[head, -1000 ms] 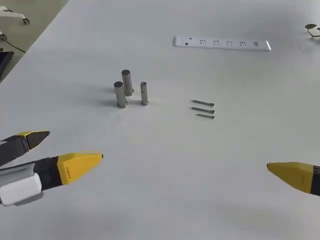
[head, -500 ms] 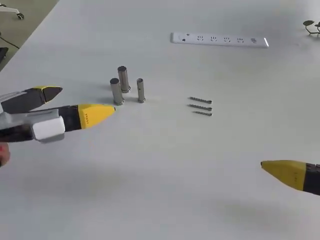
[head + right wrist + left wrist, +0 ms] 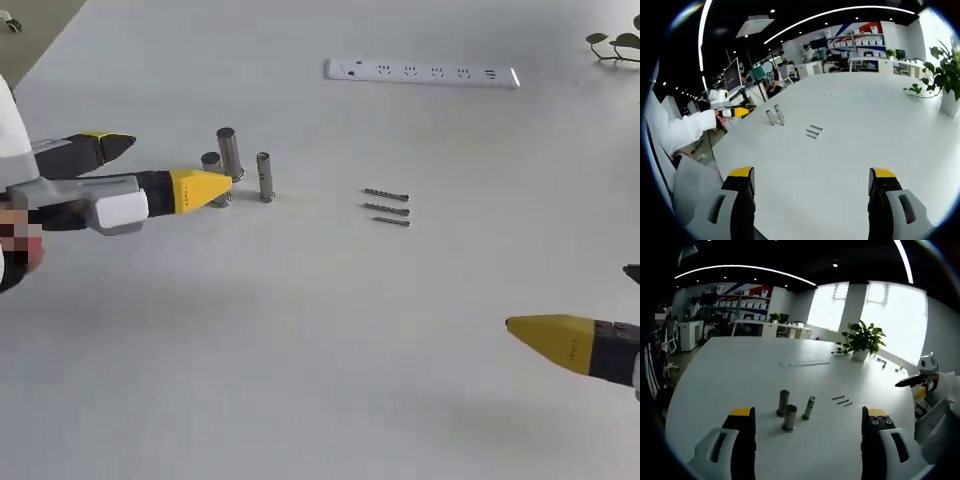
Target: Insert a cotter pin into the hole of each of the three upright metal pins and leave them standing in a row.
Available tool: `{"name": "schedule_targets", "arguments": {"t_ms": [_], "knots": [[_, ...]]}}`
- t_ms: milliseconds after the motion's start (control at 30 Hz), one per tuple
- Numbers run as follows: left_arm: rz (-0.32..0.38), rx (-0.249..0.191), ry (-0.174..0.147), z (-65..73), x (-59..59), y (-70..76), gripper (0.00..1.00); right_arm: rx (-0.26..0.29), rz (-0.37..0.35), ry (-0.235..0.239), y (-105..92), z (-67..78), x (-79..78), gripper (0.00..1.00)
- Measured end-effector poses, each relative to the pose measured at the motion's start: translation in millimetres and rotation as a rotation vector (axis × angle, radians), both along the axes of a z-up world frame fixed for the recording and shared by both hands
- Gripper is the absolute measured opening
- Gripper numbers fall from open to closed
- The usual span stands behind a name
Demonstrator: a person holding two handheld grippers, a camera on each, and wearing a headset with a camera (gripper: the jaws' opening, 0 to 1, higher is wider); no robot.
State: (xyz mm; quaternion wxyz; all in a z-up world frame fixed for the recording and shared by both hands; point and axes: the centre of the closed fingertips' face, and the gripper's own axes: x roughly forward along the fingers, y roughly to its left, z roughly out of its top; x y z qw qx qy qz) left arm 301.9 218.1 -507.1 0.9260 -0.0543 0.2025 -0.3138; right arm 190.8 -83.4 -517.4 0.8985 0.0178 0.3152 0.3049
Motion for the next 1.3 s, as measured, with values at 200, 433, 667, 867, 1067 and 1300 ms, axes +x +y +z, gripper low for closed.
{"name": "schedule_targets", "arguments": {"t_ms": [200, 433, 667, 867, 1067, 1300], "knots": [[-0.003, 0.023, -0.007, -6.5, 15.7, -1.9, 0.78, 0.000, -0.005, 0.014, -0.8, -2.9, -0.6, 0.93], [-0.015, 0.060, 0.015, -20.2, 20.1, -9.7, 0.61, -0.003, 0.007, 0.025, 2.2, -6.6, -2.5, 0.92], [-0.015, 0.121, 0.031, -36.9, 27.4, -9.7, 0.43, -0.003, 0.017, 0.022, 4.9, -5.5, -1.8, 0.92], [0.001, 0.160, 0.039, -48.9, 33.2, -7.1, 0.30, -0.005, 0.021, 0.019, 5.5, -3.8, -1.5, 0.92], [0.013, 0.193, 0.038, -54.3, 36.8, -5.0, 0.17, -0.006, 0.023, 0.016, 5.2, -3.2, -1.5, 0.91], [-0.011, 0.215, 0.023, -54.0, 37.8, -8.0, 0.12, -0.006, 0.025, 0.016, 5.2, -4.2, -1.7, 0.91]]}}
